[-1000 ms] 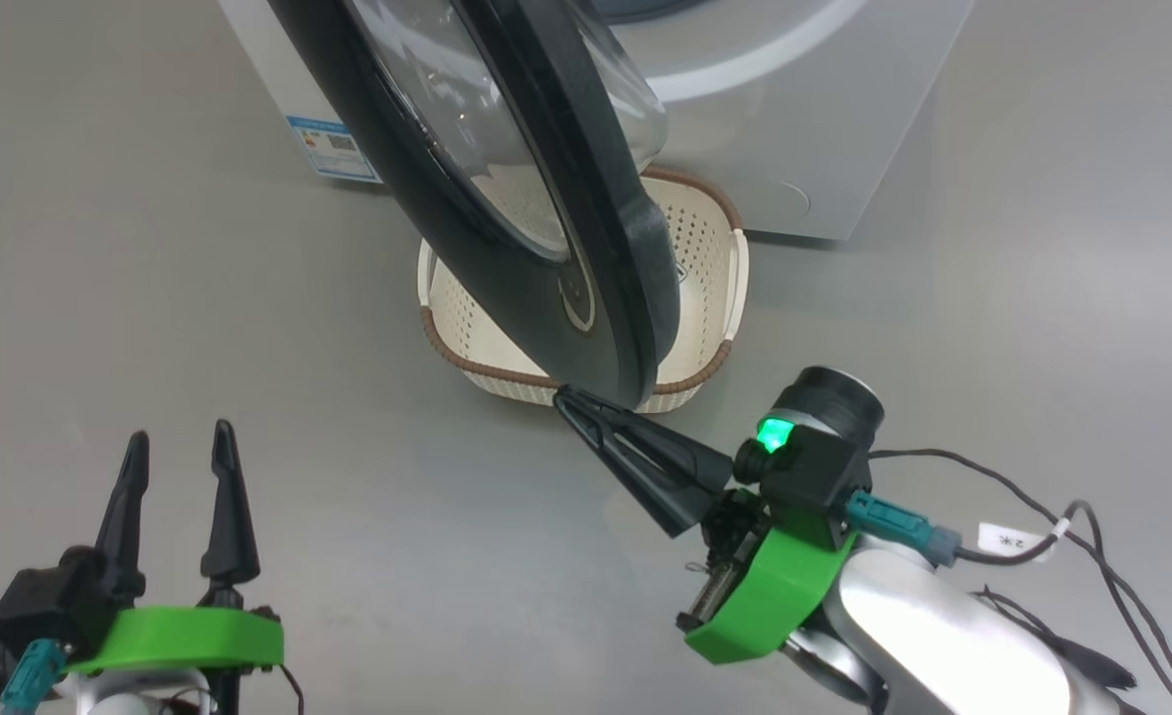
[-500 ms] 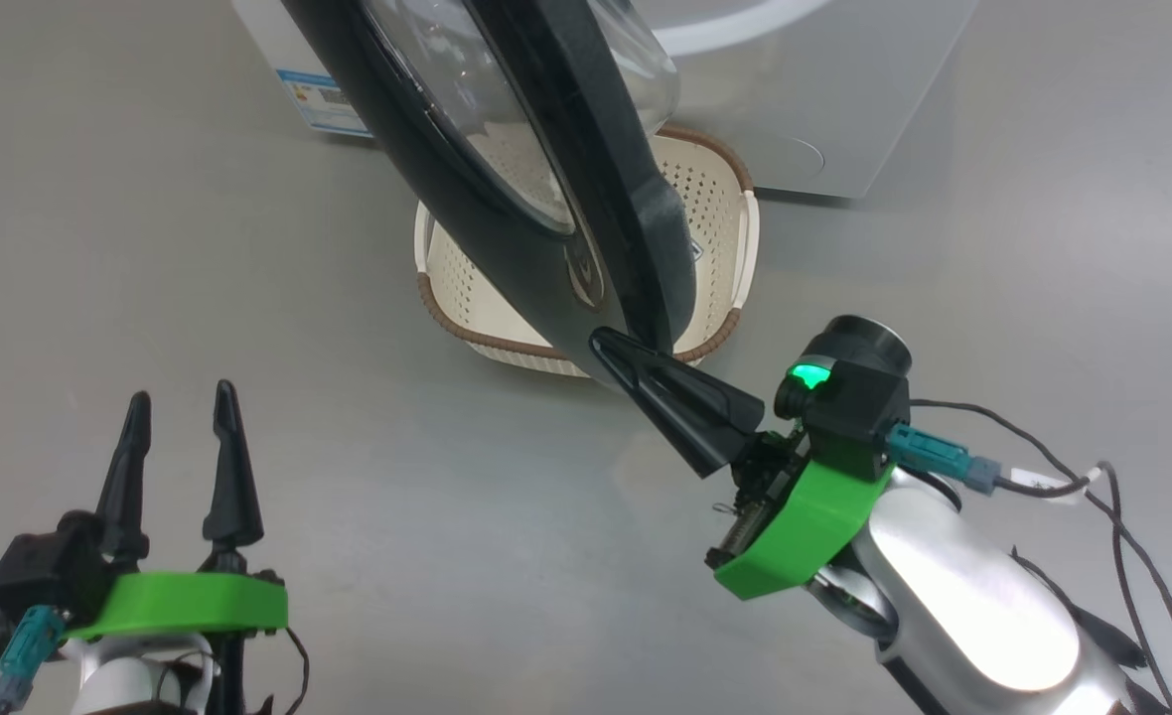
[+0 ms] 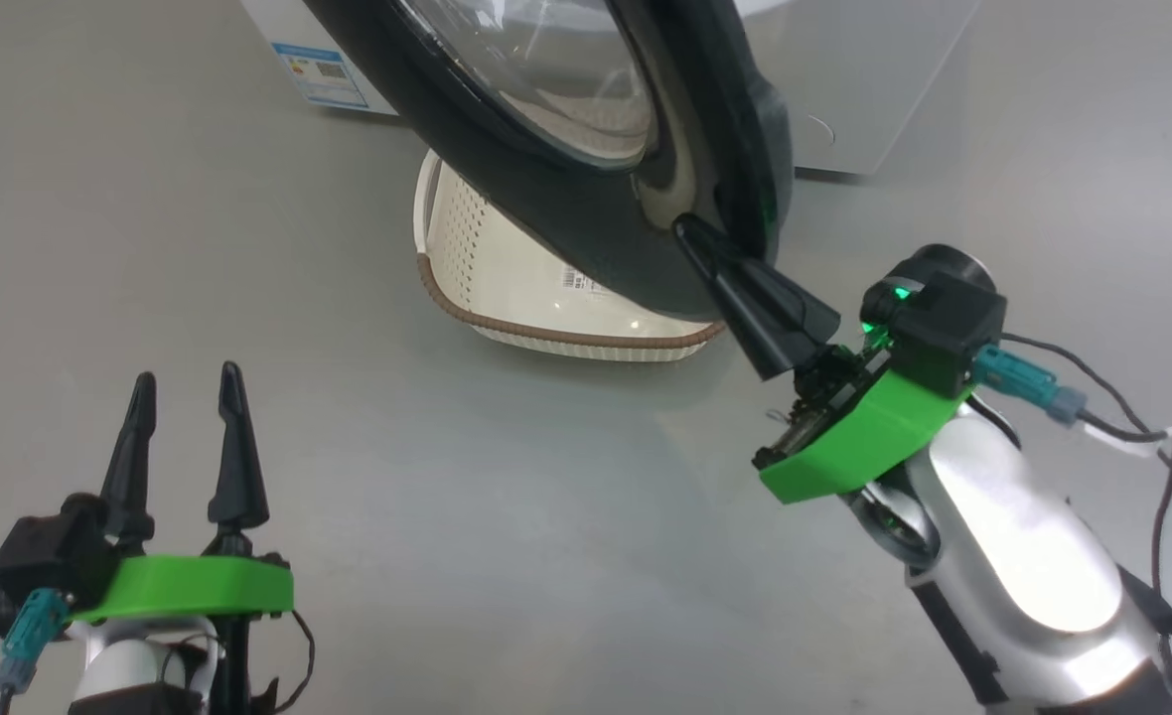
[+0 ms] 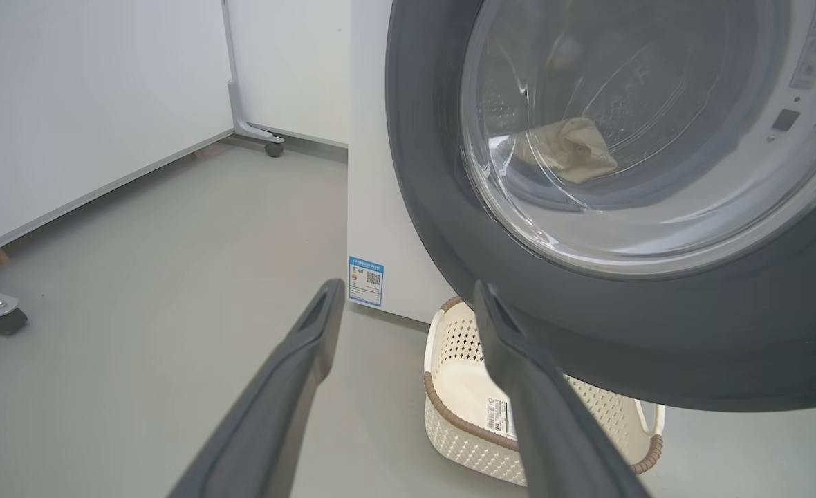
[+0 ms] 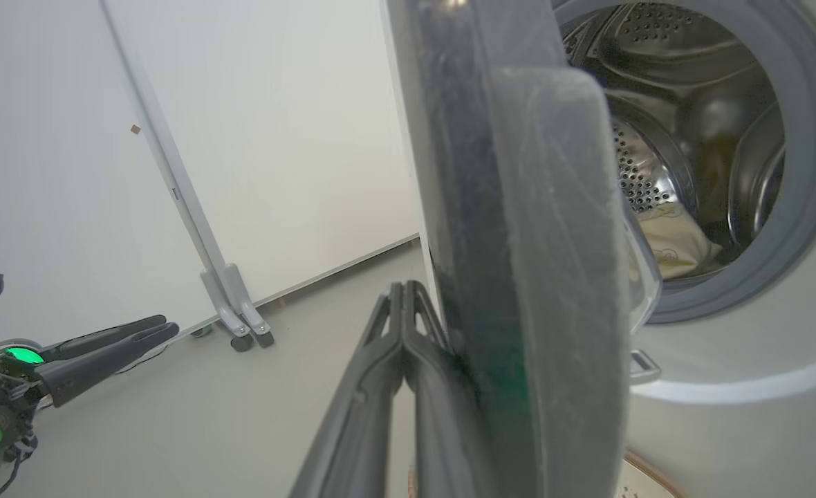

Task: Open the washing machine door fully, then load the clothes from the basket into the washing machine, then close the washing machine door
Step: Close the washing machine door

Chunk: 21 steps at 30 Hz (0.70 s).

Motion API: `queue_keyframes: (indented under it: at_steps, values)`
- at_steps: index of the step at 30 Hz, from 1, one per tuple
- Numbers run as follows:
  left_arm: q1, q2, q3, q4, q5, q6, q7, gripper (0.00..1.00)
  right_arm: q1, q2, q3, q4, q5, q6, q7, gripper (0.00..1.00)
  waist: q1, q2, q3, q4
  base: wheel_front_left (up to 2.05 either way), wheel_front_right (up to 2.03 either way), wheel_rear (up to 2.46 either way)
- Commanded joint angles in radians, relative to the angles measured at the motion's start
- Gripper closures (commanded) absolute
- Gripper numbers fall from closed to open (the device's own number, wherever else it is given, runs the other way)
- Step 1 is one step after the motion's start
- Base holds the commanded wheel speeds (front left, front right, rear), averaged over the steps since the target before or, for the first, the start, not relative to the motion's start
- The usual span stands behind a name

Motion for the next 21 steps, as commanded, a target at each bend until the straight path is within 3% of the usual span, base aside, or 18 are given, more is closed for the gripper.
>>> queue_keyframes:
  at_steps: [1,21]
  values:
    - [-0.029,0.019,0.031,-0.031,0.006,0.001,-0.007,0.0,-0.032,0.017,-0.016,-0.021,-0.006,0.0,-0.006,1.0,0.0,0.0,0.006,0.001,0.0,0.0,0.0]
    - [-0.106,0.016,-0.038,-0.059,-0.006,0.001,-0.007,0.0,-0.26,0.007,-0.245,0.108,-0.042,0.0,-0.007,1.0,0.0,0.0,0.116,0.035,0.0,0.0,0.0]
